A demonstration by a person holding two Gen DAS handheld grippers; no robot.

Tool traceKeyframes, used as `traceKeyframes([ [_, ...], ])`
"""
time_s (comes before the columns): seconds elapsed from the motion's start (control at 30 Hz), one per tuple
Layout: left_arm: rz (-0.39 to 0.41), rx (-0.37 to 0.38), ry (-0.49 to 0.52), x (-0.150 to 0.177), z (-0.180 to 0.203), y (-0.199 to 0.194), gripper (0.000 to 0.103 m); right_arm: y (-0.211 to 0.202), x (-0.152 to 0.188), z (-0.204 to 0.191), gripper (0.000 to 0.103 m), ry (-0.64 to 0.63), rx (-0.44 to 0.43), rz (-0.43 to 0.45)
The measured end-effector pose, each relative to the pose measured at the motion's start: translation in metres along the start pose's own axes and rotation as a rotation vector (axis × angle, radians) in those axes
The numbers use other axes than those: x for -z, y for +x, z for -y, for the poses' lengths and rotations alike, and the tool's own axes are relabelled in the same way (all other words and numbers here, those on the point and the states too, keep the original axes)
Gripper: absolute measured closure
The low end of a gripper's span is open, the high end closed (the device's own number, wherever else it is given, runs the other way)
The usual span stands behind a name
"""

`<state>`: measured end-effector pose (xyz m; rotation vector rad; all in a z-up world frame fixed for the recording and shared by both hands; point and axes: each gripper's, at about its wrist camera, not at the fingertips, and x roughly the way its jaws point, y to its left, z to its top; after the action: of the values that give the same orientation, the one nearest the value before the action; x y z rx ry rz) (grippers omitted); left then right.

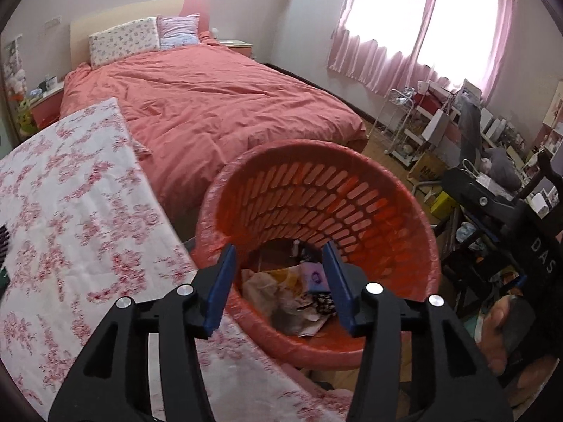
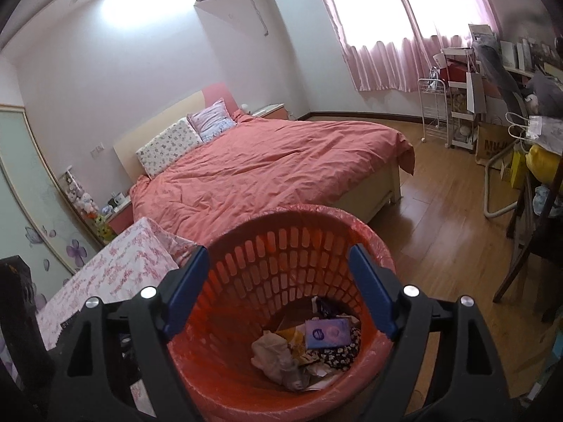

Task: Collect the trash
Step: 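Move both tools back toward the black mesh and green tube on the bed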

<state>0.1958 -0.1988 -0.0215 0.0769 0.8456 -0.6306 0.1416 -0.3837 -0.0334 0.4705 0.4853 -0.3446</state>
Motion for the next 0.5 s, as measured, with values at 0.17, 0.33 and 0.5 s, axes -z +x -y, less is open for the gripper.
traceKeyframes([
  [0.17, 0.014, -0.081, -0.005, 0.006, -0.024, -0.012, 0.044, -0.004, 0.005, -0.021, 0.024, -0.067, 0.016, -0.001],
  [0.33, 0.024, -0.157, -0.049, 0.016, -0.06, -0.032, 0.043, -0.011, 0.01, -0.045, 0.024, -0.127, -0.017, -0.018],
  [0.5, 0.051, -0.239, -0.095, 0.029, -0.1, -0.06, 0.043, -0.017, 0.022, -0.09, 0.024, -0.207, -0.078, -0.044],
])
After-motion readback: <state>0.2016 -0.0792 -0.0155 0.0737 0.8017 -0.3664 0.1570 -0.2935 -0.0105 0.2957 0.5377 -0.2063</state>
